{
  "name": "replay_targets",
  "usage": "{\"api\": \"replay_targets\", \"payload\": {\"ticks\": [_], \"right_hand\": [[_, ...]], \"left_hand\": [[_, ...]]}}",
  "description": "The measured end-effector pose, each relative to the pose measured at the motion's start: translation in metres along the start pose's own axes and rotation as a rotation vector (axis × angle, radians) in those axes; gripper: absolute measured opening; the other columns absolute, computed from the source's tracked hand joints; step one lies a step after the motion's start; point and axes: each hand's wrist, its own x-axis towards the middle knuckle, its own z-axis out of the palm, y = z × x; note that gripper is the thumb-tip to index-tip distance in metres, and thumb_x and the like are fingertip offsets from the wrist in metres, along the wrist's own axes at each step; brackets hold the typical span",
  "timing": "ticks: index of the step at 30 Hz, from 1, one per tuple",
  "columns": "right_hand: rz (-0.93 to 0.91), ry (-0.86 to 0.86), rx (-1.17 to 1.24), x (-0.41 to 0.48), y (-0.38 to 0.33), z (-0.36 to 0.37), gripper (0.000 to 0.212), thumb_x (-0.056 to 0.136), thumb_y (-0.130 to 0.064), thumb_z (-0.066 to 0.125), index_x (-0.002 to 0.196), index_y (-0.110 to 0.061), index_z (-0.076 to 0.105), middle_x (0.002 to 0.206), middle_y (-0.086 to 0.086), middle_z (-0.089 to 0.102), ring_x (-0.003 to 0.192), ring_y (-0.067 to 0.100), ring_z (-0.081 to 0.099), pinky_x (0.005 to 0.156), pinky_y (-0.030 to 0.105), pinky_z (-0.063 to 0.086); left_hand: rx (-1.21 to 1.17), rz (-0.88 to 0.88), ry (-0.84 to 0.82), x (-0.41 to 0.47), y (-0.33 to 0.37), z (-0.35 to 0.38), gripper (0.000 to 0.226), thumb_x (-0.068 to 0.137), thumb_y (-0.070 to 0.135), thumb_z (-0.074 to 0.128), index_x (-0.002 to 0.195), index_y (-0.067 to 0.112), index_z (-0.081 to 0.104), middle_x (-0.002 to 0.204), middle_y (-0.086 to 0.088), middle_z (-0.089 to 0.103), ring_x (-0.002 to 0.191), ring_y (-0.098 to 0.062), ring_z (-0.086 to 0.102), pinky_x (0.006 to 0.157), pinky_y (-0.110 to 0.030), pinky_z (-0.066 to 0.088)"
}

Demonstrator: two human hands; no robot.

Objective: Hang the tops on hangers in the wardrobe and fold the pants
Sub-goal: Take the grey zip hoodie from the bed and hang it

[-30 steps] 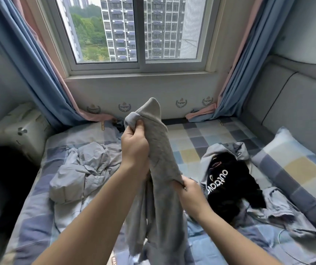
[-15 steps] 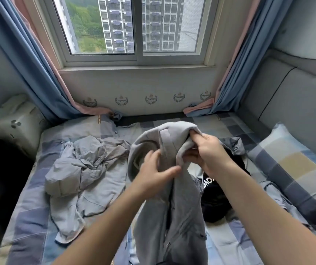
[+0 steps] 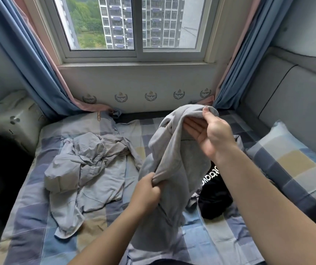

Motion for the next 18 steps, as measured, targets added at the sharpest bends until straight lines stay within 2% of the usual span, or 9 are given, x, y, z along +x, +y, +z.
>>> {"api": "replay_targets", "payload": {"ticks": [3, 5, 8, 10, 12, 14, 16, 18], "right_hand": [[0.048, 0.001, -0.083, -0.003, 0.011, -0.021, 0.019, 0.107, -0.014, 0.043, 0.113, -0.009, 0.061, 0.113, 0.015, 0.074, 0.105, 0.027, 0.071, 0.082, 0.042, 0.059], [0.096, -0.045, -0.229, -0.015, 0.023, -0.036, 0.014, 0.104, -0.012, 0.049, 0.112, -0.012, 0.062, 0.114, 0.010, 0.074, 0.102, 0.025, 0.070, 0.083, 0.041, 0.058], [0.148, -0.128, -0.492, -0.044, 0.050, -0.056, 0.008, 0.099, -0.008, 0.058, 0.103, -0.010, 0.064, 0.102, 0.011, 0.077, 0.088, 0.023, 0.070, 0.072, 0.033, 0.056], [0.174, -0.157, -0.648, -0.065, 0.073, -0.068, 0.011, 0.096, -0.009, 0.064, 0.106, -0.008, 0.061, 0.103, 0.016, 0.075, 0.085, 0.022, 0.068, 0.070, 0.032, 0.055], [0.211, -0.191, -0.781, -0.083, 0.098, -0.079, 0.023, 0.092, -0.014, 0.071, 0.110, -0.009, 0.058, 0.110, 0.018, 0.070, 0.093, 0.022, 0.065, 0.077, 0.032, 0.053], [0.280, -0.286, -0.937, -0.100, 0.120, -0.087, 0.042, 0.088, -0.029, 0.077, 0.119, -0.014, 0.054, 0.121, 0.006, 0.064, 0.110, 0.016, 0.061, 0.091, 0.026, 0.051], [0.339, -0.415, -1.103, -0.114, 0.138, -0.090, 0.078, 0.077, -0.055, 0.078, 0.138, -0.022, 0.042, 0.136, -0.010, 0.047, 0.128, 0.008, 0.047, 0.105, 0.022, 0.038], [0.368, -0.471, -1.190, -0.123, 0.154, -0.088, 0.112, 0.062, -0.075, 0.073, 0.152, -0.027, 0.025, 0.143, -0.013, 0.036, 0.139, 0.007, 0.034, 0.113, 0.024, 0.030]], "left_hand": [[-0.093, 0.025, 0.072, 0.012, 0.003, -0.014, 0.013, 0.094, 0.018, 0.062, 0.081, 0.015, 0.064, 0.064, 0.012, 0.059, 0.064, -0.006, 0.052, 0.060, -0.031, 0.040], [-0.184, 0.025, 0.114, 0.017, 0.008, -0.020, 0.015, 0.095, 0.017, 0.060, 0.083, 0.013, 0.067, 0.063, 0.016, 0.057, 0.061, -0.003, 0.048, 0.059, -0.027, 0.038], [-0.358, -0.046, 0.153, 0.022, 0.018, -0.026, 0.017, 0.096, 0.012, 0.059, 0.087, 0.016, 0.073, 0.076, 0.011, 0.070, 0.074, -0.006, 0.060, 0.072, -0.027, 0.050], [-0.553, -0.195, 0.160, 0.022, 0.024, -0.028, 0.018, 0.099, 0.010, 0.057, 0.092, 0.015, 0.073, 0.091, -0.005, 0.075, 0.088, -0.017, 0.067, 0.087, -0.035, 0.055], [-0.744, -0.379, 0.172, 0.022, 0.027, -0.031, 0.014, 0.103, 0.016, 0.056, 0.100, 0.011, 0.069, 0.102, -0.017, 0.071, 0.094, -0.027, 0.068, 0.093, -0.043, 0.054], [-0.912, -0.599, 0.155, 0.022, 0.029, -0.040, 0.027, 0.104, 0.029, 0.054, 0.106, 0.004, 0.063, 0.102, -0.020, 0.069, 0.095, -0.031, 0.067, 0.096, -0.043, 0.053], [-1.105, -0.697, 0.112, 0.022, 0.033, -0.048, 0.036, 0.106, 0.034, 0.048, 0.104, 0.000, 0.059, 0.098, -0.017, 0.064, 0.092, -0.028, 0.064, 0.098, -0.039, 0.050], [-1.250, -0.712, 0.100, 0.022, 0.041, -0.052, 0.032, 0.107, 0.031, 0.044, 0.098, 0.003, 0.055, 0.086, -0.011, 0.055, 0.078, -0.021, 0.059, 0.082, -0.030, 0.052]]}}
